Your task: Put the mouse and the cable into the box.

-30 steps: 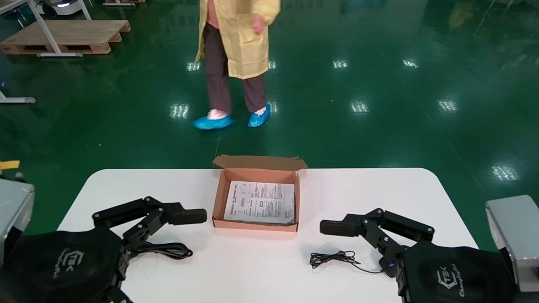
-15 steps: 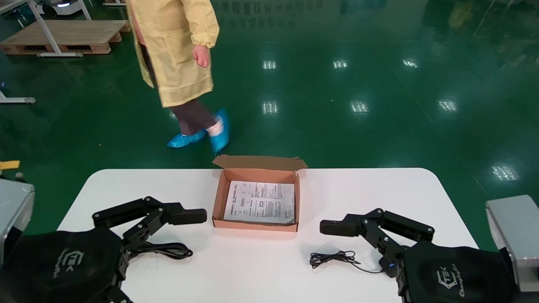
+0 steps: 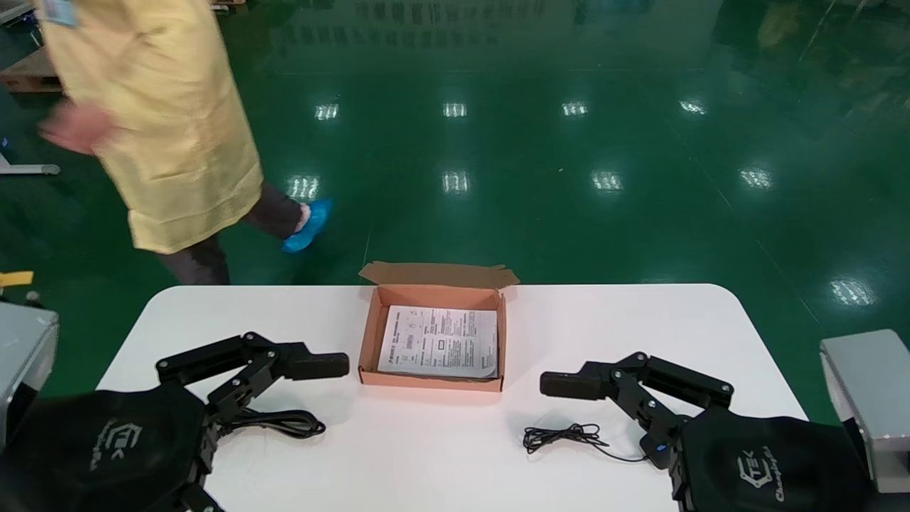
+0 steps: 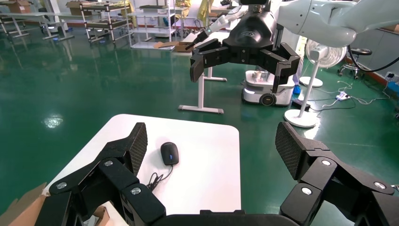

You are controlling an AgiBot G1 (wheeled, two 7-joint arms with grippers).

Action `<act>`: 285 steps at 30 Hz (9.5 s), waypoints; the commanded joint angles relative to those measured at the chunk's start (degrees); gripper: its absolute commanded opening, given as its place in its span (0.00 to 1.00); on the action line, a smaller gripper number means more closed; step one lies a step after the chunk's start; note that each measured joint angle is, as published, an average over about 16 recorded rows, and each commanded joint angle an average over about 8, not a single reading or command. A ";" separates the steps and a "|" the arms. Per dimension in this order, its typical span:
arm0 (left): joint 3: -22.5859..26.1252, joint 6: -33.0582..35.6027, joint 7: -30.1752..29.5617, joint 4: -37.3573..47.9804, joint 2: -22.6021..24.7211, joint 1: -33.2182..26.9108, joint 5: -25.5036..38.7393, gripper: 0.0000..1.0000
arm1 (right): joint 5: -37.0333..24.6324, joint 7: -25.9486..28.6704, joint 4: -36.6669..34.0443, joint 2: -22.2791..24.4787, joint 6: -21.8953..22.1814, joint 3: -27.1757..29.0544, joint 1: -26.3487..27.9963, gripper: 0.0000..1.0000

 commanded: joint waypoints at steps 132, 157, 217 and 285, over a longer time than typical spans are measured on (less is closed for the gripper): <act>25.97 -31.28 13.16 22.66 21.57 -14.55 81.03 0.00 | -63.53 -18.78 -42.63 -31.42 32.33 -25.16 19.85 0.00; 25.96 -31.31 13.15 22.64 21.57 -14.56 80.97 0.00 | -62.97 -18.85 -41.83 -31.14 31.40 -25.04 19.79 0.00; 23.53 -46.62 25.81 34.71 39.90 -26.96 74.75 0.00 | -65.00 -15.11 -38.42 -26.83 40.95 -19.74 40.48 0.00; 46.09 -67.79 19.12 40.67 43.62 -25.13 49.51 1.00 | -64.98 -15.09 -38.42 -26.81 41.01 -19.72 40.54 0.00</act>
